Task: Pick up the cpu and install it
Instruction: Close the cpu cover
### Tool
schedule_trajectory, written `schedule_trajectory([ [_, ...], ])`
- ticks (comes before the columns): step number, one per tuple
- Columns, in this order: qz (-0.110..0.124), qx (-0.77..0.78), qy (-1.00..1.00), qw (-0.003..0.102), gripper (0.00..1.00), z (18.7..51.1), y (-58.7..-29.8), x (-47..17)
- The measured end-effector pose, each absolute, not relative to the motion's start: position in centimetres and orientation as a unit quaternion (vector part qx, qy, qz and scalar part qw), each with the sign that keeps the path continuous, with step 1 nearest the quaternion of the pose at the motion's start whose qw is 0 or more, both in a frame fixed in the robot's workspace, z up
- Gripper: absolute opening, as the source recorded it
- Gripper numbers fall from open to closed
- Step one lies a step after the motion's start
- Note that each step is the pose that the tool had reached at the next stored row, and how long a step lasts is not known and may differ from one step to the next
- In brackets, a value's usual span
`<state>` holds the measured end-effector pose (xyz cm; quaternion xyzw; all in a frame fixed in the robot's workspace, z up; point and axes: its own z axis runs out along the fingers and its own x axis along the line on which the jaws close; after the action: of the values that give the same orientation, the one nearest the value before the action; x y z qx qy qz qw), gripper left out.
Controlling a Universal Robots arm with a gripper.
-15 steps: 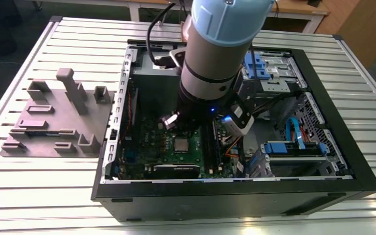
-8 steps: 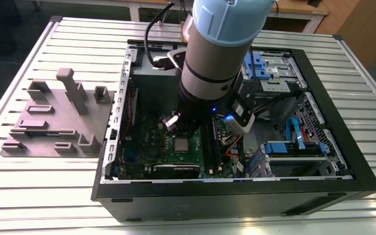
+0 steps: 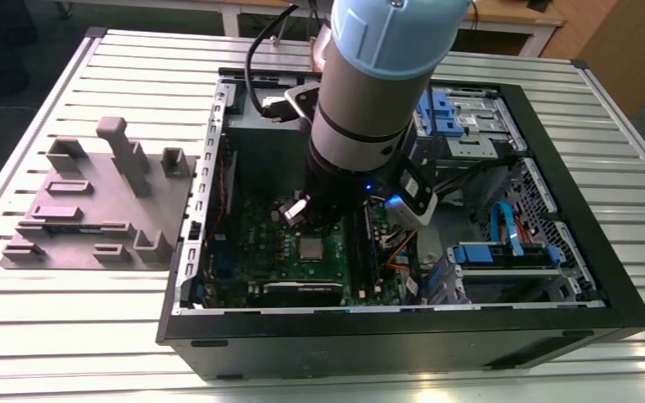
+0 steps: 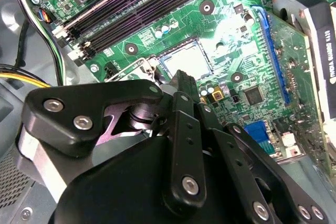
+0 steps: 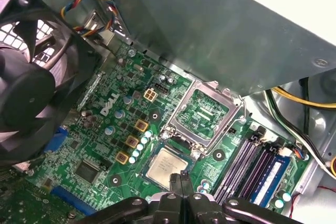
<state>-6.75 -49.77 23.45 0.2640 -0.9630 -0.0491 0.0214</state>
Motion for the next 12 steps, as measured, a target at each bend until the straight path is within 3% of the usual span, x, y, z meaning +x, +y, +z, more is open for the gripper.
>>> schedule_trajectory([
  [12,-0.049,0.265,-0.963,0.021,0.11,23.44,-49.77,-6.75],
])
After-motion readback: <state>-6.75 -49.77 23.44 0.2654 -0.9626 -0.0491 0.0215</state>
